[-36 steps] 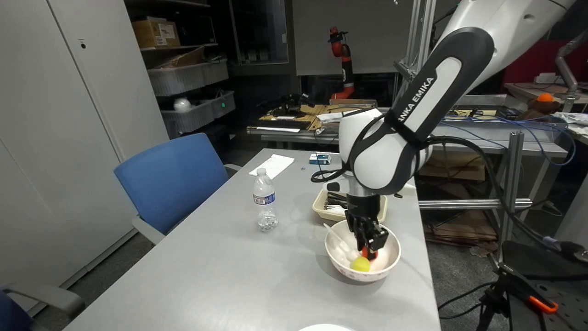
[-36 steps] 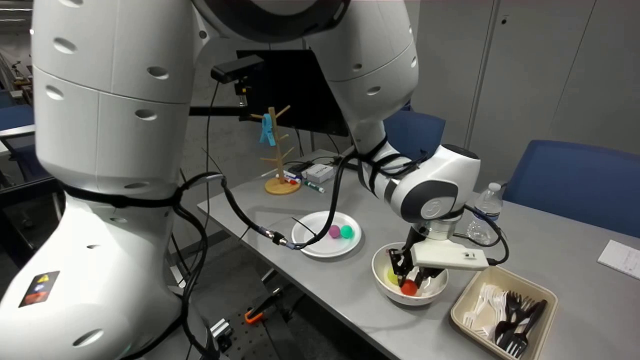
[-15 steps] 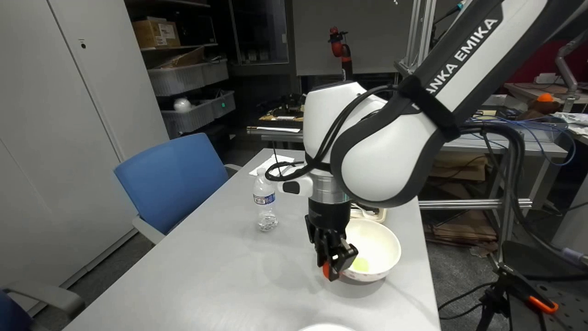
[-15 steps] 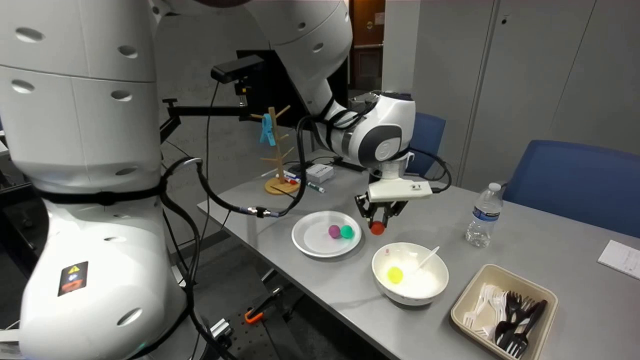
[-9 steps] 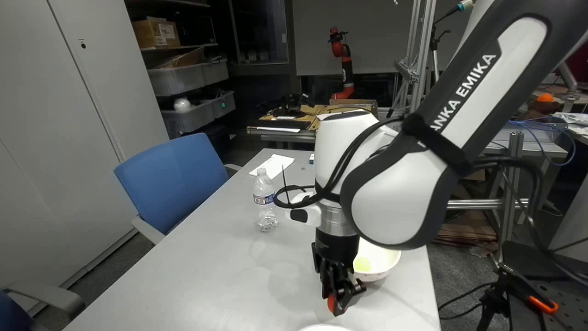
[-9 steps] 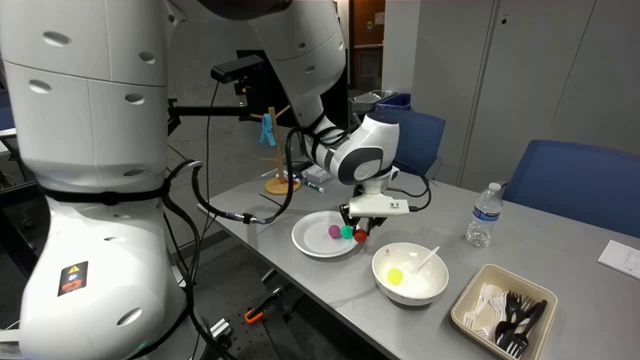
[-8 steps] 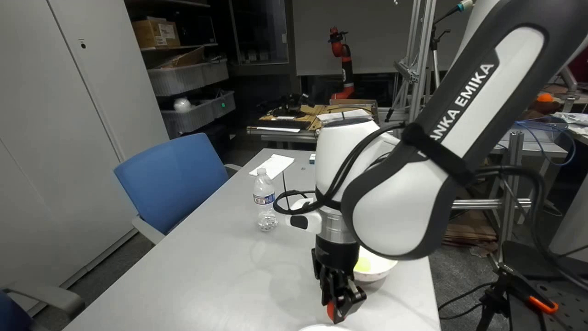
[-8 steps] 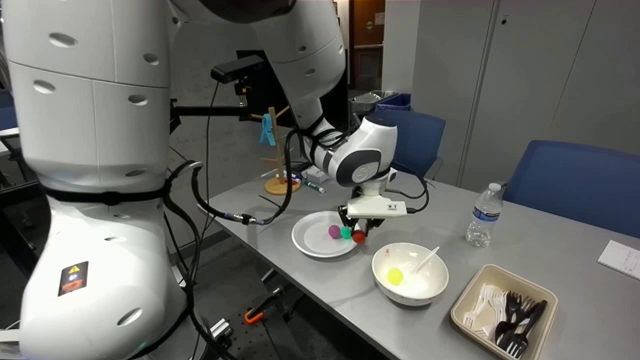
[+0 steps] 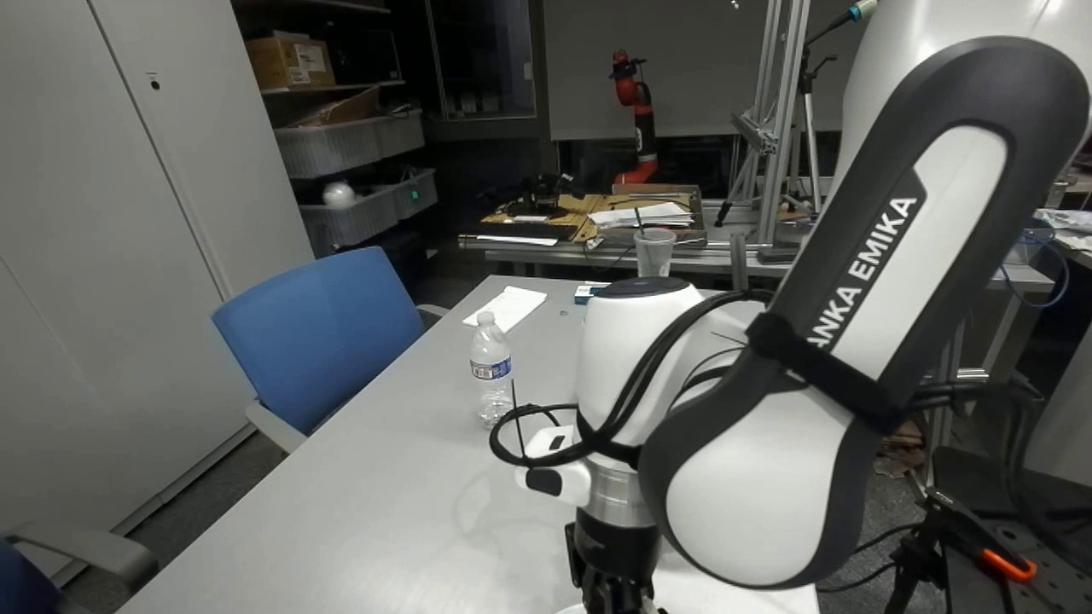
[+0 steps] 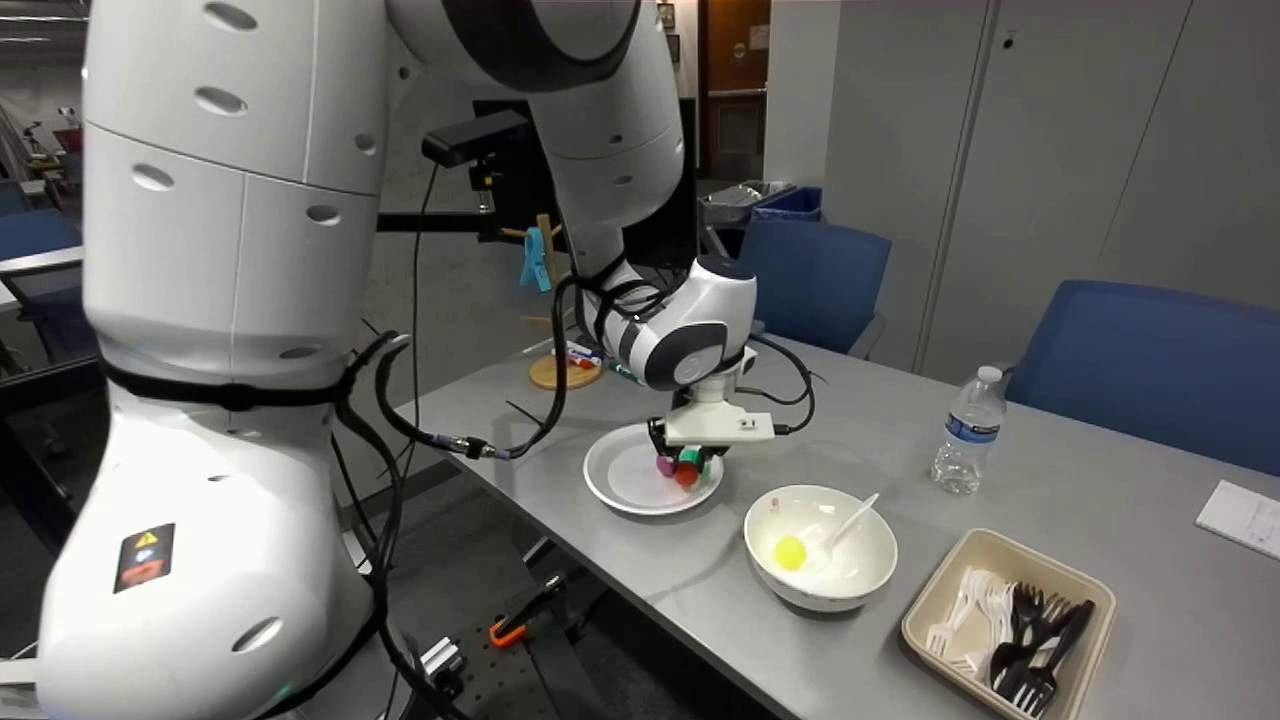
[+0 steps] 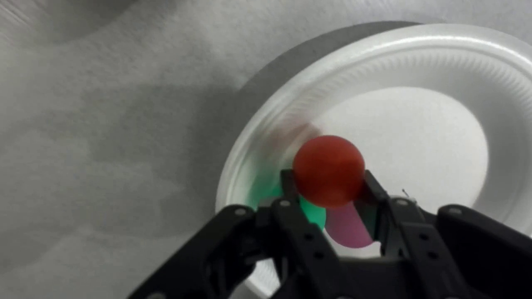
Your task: Move the balls from the bowl to the plate
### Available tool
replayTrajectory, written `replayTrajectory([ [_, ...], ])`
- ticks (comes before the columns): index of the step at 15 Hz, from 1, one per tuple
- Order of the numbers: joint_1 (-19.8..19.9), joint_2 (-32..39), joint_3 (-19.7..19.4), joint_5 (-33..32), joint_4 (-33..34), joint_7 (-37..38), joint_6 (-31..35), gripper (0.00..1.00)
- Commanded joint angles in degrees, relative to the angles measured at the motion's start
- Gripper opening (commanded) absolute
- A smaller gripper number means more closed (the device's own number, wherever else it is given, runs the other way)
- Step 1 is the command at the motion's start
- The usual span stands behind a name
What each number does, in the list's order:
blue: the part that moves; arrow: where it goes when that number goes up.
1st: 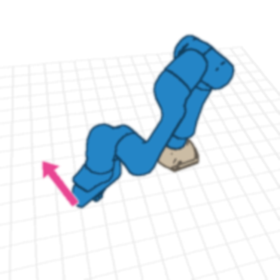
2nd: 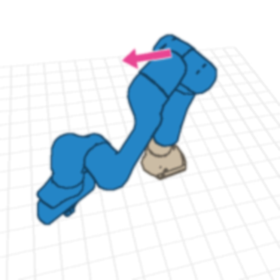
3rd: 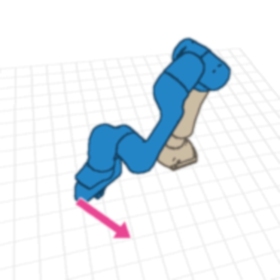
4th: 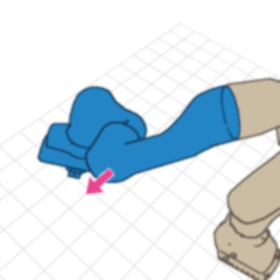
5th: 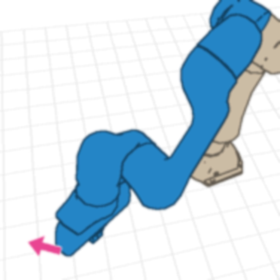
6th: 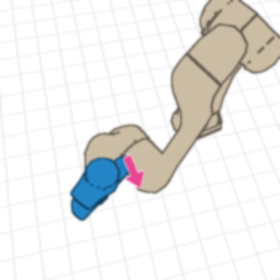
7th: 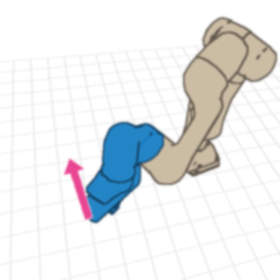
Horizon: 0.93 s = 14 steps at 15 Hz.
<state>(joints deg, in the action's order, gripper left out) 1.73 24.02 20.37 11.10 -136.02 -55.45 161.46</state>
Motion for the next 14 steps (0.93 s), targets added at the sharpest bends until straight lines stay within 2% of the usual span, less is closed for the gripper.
replayTrajectory([
  [1, 1.69, 0.7, 2.1, -0.32, 0.81, 0.62, 0.12, 0.65],
  [5, -0.21, -3.18, -0.46, -4.06, 0.16, 2.37, -5.18, 0.94],
  [6, -0.93, -4.46, -1.46, -5.57, 0.02, 3.05, -7.07, 0.99],
  [10, -1.61, -9.38, -3.7, -9.22, 0.22, 5.02, -13.33, 1.0],
  [14, -2.25, -13.03, -7.71, -13.54, 0.16, 7.99, -13.4, 1.0],
])
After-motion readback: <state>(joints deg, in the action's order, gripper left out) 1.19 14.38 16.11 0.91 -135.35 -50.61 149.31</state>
